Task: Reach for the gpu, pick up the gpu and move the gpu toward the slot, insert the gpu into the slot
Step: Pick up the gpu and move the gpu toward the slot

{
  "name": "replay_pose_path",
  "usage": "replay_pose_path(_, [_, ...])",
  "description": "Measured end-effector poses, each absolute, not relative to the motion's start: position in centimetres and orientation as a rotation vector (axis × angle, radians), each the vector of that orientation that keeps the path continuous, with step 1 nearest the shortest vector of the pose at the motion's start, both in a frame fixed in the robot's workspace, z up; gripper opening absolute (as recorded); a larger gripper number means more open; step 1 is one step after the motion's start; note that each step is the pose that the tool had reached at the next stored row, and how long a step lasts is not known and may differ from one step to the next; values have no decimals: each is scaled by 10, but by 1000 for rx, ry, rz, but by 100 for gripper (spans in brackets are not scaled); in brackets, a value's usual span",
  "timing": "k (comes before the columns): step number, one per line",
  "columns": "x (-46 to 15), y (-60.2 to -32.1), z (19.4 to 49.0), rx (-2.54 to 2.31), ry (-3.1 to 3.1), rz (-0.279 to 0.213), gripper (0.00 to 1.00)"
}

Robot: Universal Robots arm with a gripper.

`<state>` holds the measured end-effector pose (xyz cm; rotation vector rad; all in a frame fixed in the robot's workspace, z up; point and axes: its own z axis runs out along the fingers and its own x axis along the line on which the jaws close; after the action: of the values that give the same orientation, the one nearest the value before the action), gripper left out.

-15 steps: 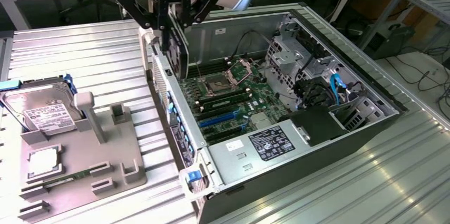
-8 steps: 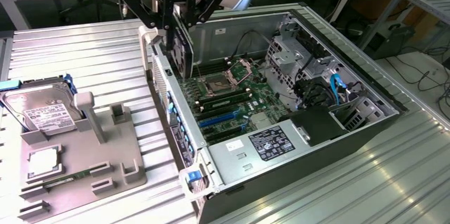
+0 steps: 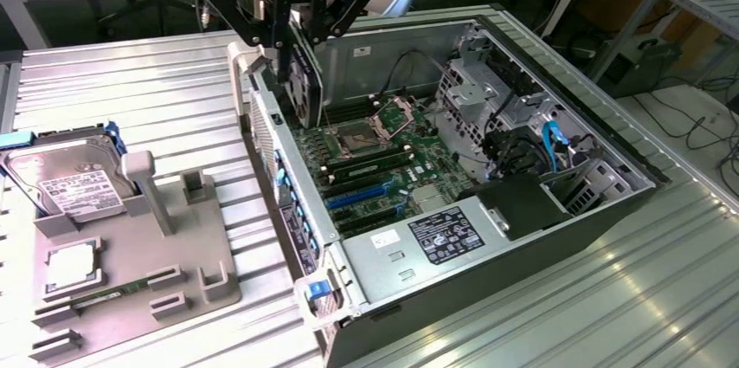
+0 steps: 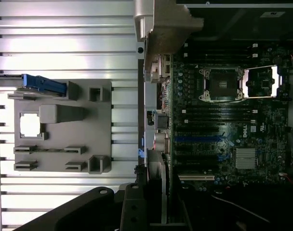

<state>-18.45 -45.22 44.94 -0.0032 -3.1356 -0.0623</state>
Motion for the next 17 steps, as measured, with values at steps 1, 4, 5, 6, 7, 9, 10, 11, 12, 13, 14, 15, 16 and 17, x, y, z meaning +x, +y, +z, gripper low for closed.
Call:
replay_pose_path(1, [-184,-452,449,-3,-3136,-62,28])
replay_pose_path(4, [-183,-452,449,-3,-3136,-62,28])
replay_pose_path(5, [-183,-452,449,-3,-3136,-62,28])
replay_pose_path(6, [-183,-452,449,-3,-3136,-62,28])
replay_pose_path(7, [-182,-452,449,-3,-3136,-62,28])
replay_pose_path(9, [-182,-452,449,-3,-3136,-62,28])
replay_pose_path(10, [-181,-452,449,-3,-3136,-62,28])
replay_pose_path(11, [-181,-452,449,-3,-3136,-62,28])
replay_pose_path(12, [-180,-452,449,-3,-3136,-62,28])
replay_pose_path(13, [-180,-452,449,-3,-3136,-62,28])
replay_pose_path(14, [-179,-452,449,-3,-3136,-62,28])
replay_pose_path(15, [-179,-452,449,-3,-3136,-62,28])
replay_pose_path(16, [-179,-452,449,-3,-3136,-62,28])
replay_pose_path(17, [-178,-452,449,-3,-3136,-62,28])
